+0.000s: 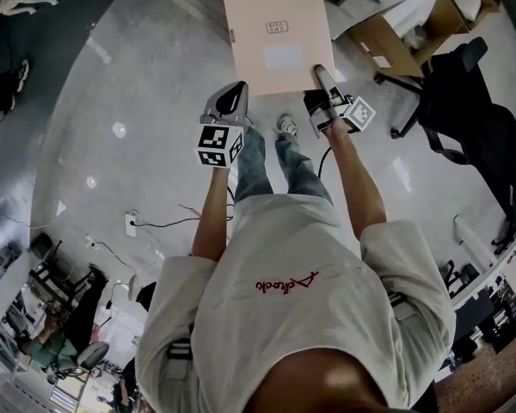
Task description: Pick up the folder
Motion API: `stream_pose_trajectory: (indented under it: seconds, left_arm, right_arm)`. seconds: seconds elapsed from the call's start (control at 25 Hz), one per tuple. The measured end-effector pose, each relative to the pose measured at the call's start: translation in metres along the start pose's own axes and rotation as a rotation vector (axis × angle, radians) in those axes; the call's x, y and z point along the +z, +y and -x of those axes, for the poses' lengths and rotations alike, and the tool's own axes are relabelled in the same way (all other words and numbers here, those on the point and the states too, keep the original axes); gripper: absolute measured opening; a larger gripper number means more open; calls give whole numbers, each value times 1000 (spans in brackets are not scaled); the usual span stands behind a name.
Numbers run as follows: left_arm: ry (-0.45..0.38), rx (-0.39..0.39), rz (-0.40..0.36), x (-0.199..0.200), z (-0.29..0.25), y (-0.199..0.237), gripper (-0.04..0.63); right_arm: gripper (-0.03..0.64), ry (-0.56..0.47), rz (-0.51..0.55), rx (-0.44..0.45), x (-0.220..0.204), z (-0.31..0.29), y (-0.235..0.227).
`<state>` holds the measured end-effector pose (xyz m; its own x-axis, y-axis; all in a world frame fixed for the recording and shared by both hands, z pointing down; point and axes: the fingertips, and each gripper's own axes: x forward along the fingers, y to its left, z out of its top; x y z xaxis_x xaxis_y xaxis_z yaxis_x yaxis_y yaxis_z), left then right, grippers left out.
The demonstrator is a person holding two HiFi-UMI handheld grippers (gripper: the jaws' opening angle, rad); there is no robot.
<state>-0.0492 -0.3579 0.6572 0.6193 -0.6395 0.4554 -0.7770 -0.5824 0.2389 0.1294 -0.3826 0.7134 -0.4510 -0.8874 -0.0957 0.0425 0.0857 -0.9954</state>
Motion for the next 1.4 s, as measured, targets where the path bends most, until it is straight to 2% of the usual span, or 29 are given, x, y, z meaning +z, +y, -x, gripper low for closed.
stream_pose_trajectory:
  seconds: [0.6,0.8,1.4]
  left_arm:
    - [-90,28,-47,54,27,-2,-2]
    - [-111,38,-59,70,36,0,-2]
    - [-172,51,-96,115,57,18,-2]
  right_arm:
    - [295,-26,28,59,-10,5,56]
    - [295,-40,9,76,-16,8,74]
    - [295,-67,34,142,-20,3,126]
